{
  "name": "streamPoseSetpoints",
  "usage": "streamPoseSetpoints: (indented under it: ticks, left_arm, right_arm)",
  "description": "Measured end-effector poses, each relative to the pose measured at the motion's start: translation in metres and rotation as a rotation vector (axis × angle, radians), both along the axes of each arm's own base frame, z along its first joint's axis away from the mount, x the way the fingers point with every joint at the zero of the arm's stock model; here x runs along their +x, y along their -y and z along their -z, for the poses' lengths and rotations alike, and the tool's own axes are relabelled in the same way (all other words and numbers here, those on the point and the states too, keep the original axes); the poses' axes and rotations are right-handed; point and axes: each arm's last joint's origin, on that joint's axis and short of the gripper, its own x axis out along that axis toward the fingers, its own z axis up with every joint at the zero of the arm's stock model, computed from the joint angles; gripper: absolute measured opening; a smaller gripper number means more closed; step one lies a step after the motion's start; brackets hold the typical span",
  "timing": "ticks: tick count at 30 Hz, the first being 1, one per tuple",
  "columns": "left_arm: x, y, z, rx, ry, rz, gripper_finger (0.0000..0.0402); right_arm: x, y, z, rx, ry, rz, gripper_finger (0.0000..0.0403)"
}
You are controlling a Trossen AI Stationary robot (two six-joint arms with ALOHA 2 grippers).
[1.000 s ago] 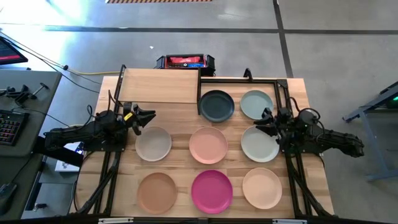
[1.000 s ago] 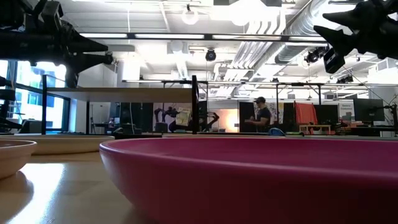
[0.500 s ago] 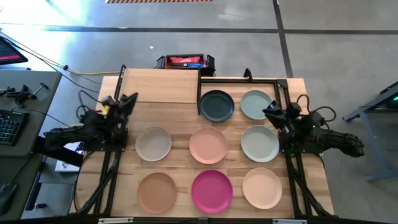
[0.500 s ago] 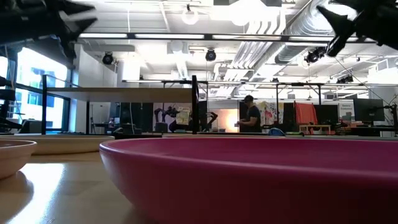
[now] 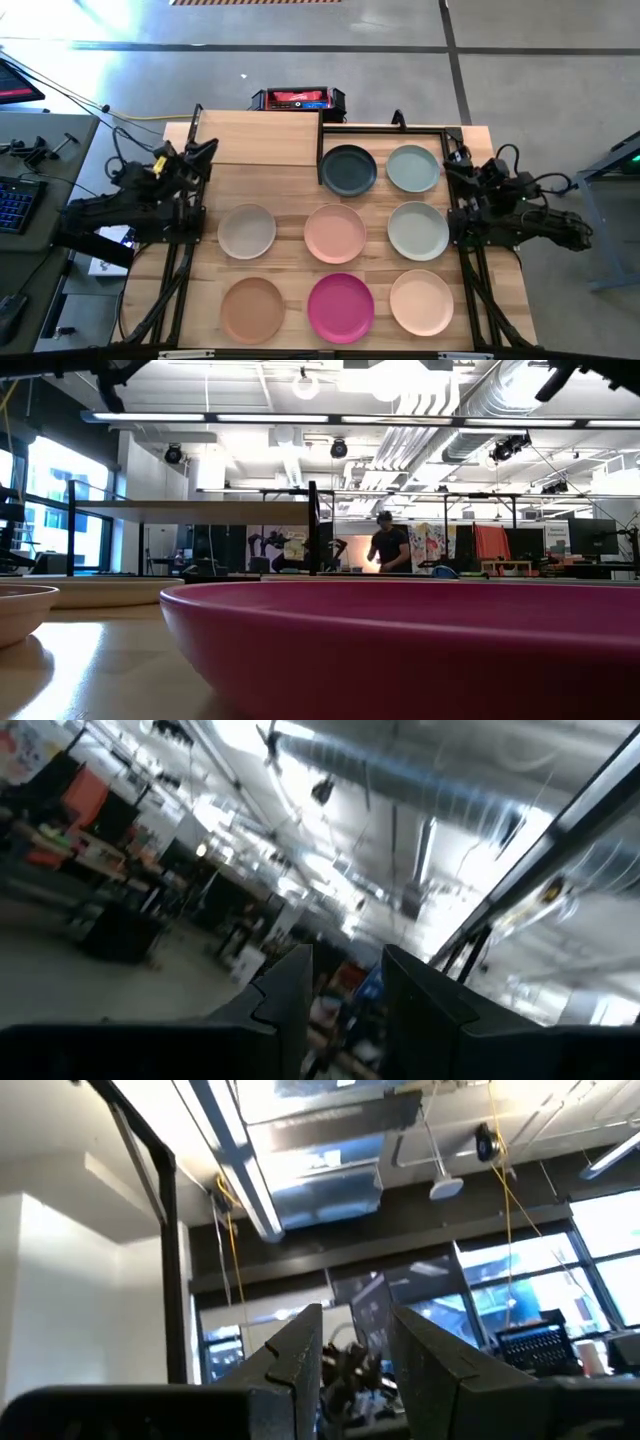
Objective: Place and stack plates onto a shelf
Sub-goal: Put the black plate on the shelf
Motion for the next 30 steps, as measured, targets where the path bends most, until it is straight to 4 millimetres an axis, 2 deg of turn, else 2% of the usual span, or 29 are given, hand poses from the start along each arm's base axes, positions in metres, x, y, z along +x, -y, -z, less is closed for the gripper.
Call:
streamPoseSetpoints:
  ticks: [5,10,14,18,24,30]
  left_arm:
    - [0.011,0.001,-0.026,0.023,-0.094,0.083,0.0113]
    - [0.017,0.003,-0.056,0.06,-0.142,0.193,0.0113]
    - [0.021,0.003,-0.072,0.051,-0.216,0.22,0.0113]
    - [0.025,0.003,-0.078,0.026,-0.303,0.224,0.0113]
    - [0.032,0.002,-0.075,0.0,-0.371,0.229,0.0113]
    - [0.038,0.0,-0.072,-0.009,-0.399,0.23,0.0113]
  right_arm:
    - [0.009,0.002,-0.022,-0.003,-0.103,0.01,0.0103]
    - [0.024,0.006,-0.046,-0.024,-0.262,0.043,0.0103]
    - [0.038,0.009,-0.059,-0.065,-0.396,0.077,0.0103]
    - [0.051,0.014,-0.067,-0.106,-0.543,0.126,0.0103]
    - [0.073,0.019,-0.073,-0.131,-0.71,0.124,0.0103]
    - [0.094,0.024,-0.076,-0.159,-0.765,0.122,0.0103]
